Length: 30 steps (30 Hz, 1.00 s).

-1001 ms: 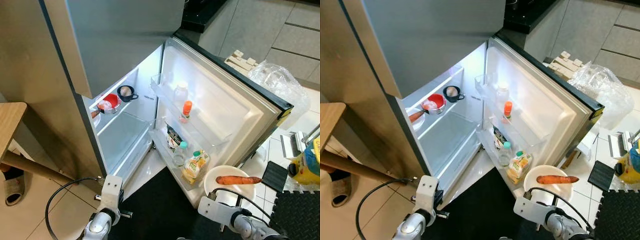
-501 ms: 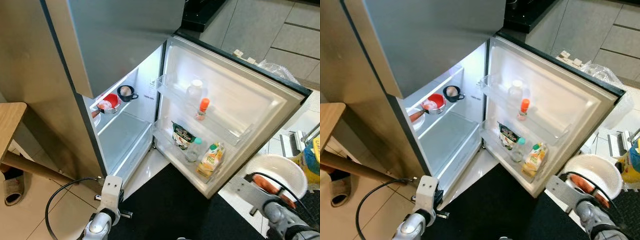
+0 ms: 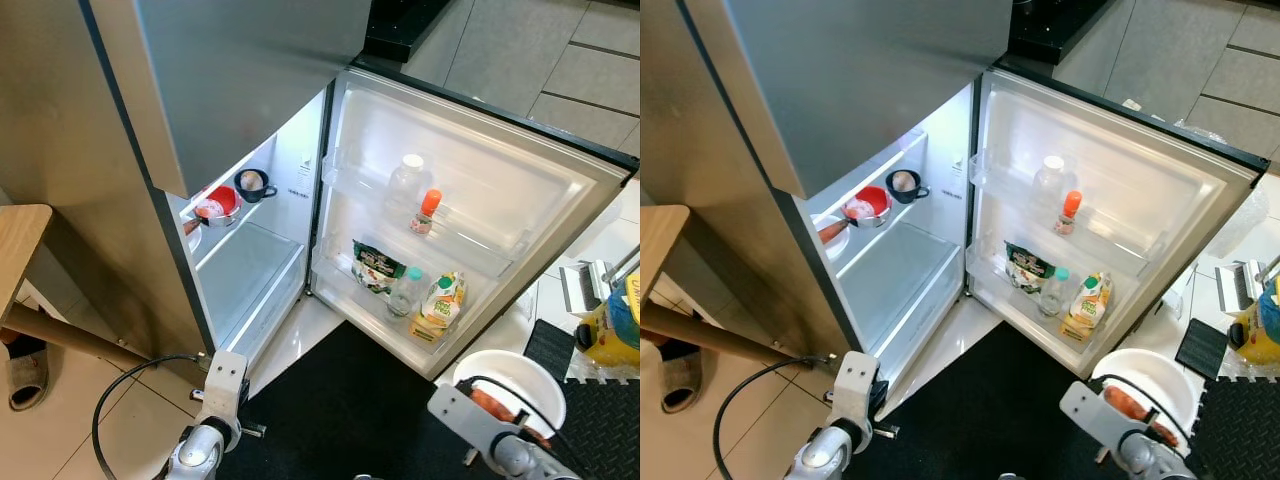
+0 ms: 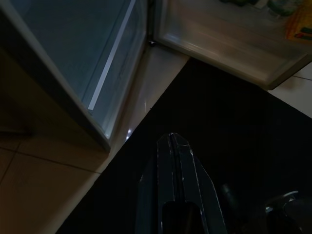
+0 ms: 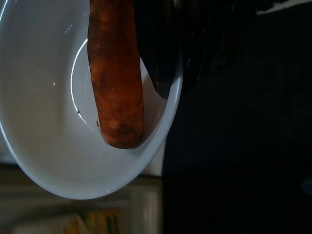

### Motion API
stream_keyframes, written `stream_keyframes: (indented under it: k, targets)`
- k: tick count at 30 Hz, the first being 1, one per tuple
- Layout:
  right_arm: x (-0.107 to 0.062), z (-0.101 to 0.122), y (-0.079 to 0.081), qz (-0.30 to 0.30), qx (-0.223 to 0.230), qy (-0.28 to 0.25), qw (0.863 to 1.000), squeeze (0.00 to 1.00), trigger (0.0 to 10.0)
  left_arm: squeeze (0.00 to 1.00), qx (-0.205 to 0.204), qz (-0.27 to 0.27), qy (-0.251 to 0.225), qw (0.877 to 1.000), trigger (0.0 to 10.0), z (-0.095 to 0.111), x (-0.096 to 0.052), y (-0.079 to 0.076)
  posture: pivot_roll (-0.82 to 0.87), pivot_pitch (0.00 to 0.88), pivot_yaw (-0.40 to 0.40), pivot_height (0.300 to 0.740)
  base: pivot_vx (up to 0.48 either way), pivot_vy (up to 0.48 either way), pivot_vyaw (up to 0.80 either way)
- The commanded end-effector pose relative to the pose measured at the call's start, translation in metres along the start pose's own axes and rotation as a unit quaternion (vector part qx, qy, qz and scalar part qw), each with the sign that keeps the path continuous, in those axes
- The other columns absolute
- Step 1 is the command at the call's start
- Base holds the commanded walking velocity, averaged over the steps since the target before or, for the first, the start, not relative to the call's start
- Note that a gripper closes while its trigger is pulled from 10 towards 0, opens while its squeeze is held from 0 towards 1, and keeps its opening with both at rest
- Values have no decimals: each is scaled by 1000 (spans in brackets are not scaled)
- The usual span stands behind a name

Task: Restocking fridge

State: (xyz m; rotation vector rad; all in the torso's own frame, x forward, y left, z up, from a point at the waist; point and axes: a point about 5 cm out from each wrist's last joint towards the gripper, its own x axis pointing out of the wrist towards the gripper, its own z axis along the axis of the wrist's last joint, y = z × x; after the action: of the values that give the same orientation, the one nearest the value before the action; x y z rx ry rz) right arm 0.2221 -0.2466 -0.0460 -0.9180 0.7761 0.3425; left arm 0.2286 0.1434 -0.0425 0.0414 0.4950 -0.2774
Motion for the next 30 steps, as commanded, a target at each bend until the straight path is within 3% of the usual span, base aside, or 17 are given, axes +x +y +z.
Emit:
stream_keyframes:
  k: [1,6,8,11,13,21,30]
  targets:
    - [0,3,4,10,-4,-12,1000,0,10000,0,2,-3,12,1000,10000,-7,-3,-3,-128,116,-37,740,0,0,0]
    - [0,3,4,10,-4,-12,1000,0,10000,0,2,-3,12,1000,10000,-7,-3,-3,-128,116,-37,740,0,0,0]
    - [3,28,19,22,-8,-65,998,0,10000,0,5,15,-4,1000,10000,-7,-5,-2,-123,114,-44,740,0,0,0]
    - [5,47,29,22,-16,-104,994,0,10000,0,7,36,-18,999,10000,-8,-8,-1,-121,114,-46,740,0,0,0]
    - [5,51,32,22,-15,-112,993,0,10000,0,7,40,-21,999,10000,-8,-9,-1,-121,114,-46,740,0,0,0]
    - [-1,78,65,90,-24,-184,979,0,10000,0,17,57,-18,998,10000,-13,-13,0,-120,113,-45,740,0,0,0]
    - [0,88,70,103,-49,-192,975,0,10000,0,23,63,-21,997,10000,-14,-14,1,-110,110,-46,740,0,0,0]
